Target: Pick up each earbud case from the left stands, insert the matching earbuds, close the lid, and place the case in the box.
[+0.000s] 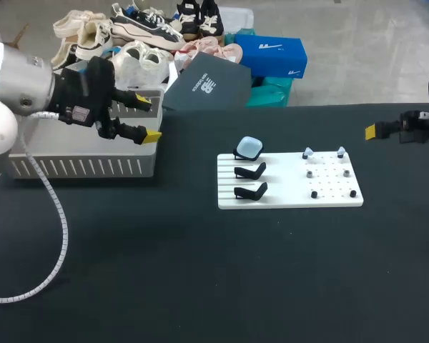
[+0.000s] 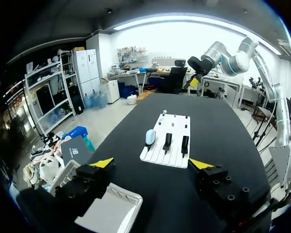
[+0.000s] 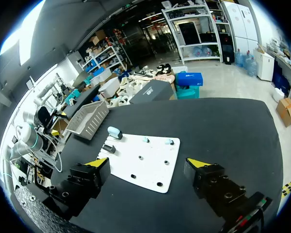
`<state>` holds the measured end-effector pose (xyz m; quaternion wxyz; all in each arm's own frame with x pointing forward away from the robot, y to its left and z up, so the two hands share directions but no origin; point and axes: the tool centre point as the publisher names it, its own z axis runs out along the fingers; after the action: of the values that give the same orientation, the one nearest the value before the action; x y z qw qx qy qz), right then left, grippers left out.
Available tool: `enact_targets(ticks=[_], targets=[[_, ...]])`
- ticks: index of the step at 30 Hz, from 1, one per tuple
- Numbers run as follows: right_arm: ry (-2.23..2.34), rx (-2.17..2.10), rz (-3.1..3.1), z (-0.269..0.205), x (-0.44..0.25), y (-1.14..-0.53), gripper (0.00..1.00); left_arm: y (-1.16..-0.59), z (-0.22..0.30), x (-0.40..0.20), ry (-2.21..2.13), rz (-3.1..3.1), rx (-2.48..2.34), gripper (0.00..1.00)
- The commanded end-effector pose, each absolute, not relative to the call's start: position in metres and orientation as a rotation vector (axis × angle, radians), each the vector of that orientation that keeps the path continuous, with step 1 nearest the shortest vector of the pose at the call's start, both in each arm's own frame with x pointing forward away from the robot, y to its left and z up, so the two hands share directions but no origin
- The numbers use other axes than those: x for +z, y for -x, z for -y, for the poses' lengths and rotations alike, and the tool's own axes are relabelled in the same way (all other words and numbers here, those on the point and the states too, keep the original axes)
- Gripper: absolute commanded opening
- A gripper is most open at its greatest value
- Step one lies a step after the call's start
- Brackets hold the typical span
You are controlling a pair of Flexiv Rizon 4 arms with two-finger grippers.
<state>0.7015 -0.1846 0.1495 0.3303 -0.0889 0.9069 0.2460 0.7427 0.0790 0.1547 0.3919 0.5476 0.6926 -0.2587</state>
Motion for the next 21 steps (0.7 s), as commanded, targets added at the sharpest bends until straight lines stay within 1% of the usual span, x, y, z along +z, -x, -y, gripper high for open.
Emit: enact_targets(ticks=[1, 12, 21], targets=[[0.234, 0.644, -2.373, 0.185, 0.15, -0.702, 1.0, -0.769, -0.054, 0.133, -1.56, -1.675, -0.84, 1.0], [0.234, 0.644, -2.373, 0.185, 0.15, -0.702, 1.0, -0.781, -0.017, 0.102, -1.685, -1.647, -0.911, 1.0], [0.234, 0.644, -2.373, 0.185, 0.15, -0.702, 1.0, -0.781, 0.015, 0.073, -1.663, -1.683, -0.946, 1.0]])
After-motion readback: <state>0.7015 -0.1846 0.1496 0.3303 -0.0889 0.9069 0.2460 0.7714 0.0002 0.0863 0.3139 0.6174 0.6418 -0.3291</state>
